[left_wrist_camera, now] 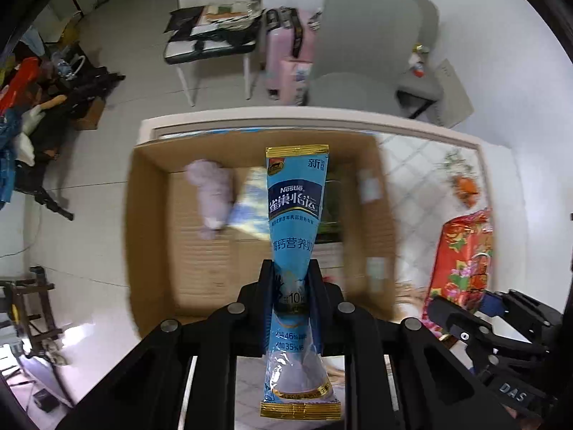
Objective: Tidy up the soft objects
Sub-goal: 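Carry tube and red snack bag into the box and release both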
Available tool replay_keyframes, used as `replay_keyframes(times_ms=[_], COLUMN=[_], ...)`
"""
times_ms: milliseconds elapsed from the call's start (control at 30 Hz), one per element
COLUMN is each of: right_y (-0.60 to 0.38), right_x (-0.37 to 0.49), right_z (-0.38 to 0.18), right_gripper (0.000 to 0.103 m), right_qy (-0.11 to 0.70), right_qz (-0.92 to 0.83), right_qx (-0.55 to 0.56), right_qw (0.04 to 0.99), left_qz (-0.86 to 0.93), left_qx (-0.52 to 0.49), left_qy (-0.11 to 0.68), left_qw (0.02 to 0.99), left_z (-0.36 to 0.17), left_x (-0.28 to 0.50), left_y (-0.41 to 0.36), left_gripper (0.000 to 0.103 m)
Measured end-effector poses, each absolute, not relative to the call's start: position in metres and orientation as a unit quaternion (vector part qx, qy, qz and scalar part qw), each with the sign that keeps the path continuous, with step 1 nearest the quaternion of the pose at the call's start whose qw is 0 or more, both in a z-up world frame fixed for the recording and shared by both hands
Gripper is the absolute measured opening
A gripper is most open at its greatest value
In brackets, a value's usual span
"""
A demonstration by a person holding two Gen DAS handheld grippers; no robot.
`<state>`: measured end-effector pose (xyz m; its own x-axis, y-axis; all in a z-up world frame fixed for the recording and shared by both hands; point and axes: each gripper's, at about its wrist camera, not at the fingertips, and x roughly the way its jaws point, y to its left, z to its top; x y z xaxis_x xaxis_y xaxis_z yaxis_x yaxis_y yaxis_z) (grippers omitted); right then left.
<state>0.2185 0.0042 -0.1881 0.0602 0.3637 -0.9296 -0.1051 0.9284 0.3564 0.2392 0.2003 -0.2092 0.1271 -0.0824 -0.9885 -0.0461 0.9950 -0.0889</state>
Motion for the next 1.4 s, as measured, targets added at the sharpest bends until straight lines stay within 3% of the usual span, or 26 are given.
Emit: replay_keyframes(times_ms=[267, 500, 767, 833, 900, 967, 1400], right_y=[0.082, 0.123, 0.158, 0.165, 0.169, 0.17, 0.153], right_x=[0.223, 0.224, 0.224, 0.226, 0.225, 0.223, 0.221], right_z=[-0.256, -0.315, -0.346, -0.355, -0.361, -0.361, -0.322], right_gripper=[0.049, 0.049, 0.05, 0.052, 0.071, 0.079, 0.079], right_qy=[0.701, 0.734, 0.735, 0.744, 0.749, 0.746, 0.741], right_qz=[0.149, 0.157, 0.171, 0.178, 0.184, 0.179, 0.14], right_qx=[0.08, 0.092, 0.081, 0.078, 0.07, 0.052, 0.04], right_qw=[0.693, 0.654, 0.651, 0.639, 0.633, 0.64, 0.656], left_qz=[0.024, 0.032, 0.049, 0.064, 0.068, 0.07, 0.074], left_qx=[-0.072, -0.073, -0.05, -0.05, -0.06, -0.065, -0.075], left_qy=[0.695, 0.722, 0.746, 0.749, 0.747, 0.748, 0.715], left_qw=[0.715, 0.687, 0.662, 0.657, 0.658, 0.657, 0.691], left_z=[-0.273, -0.318, -0.35, -0.353, -0.35, -0.348, -0.302], left_x=[0.249, 0.256, 0.263, 0.262, 0.259, 0.257, 0.22], left_y=[0.282, 0.306, 0.315, 0.319, 0.323, 0.325, 0.313], left_gripper=[0.015, 0.015, 0.019, 0.023, 0.028, 0.031, 0.032])
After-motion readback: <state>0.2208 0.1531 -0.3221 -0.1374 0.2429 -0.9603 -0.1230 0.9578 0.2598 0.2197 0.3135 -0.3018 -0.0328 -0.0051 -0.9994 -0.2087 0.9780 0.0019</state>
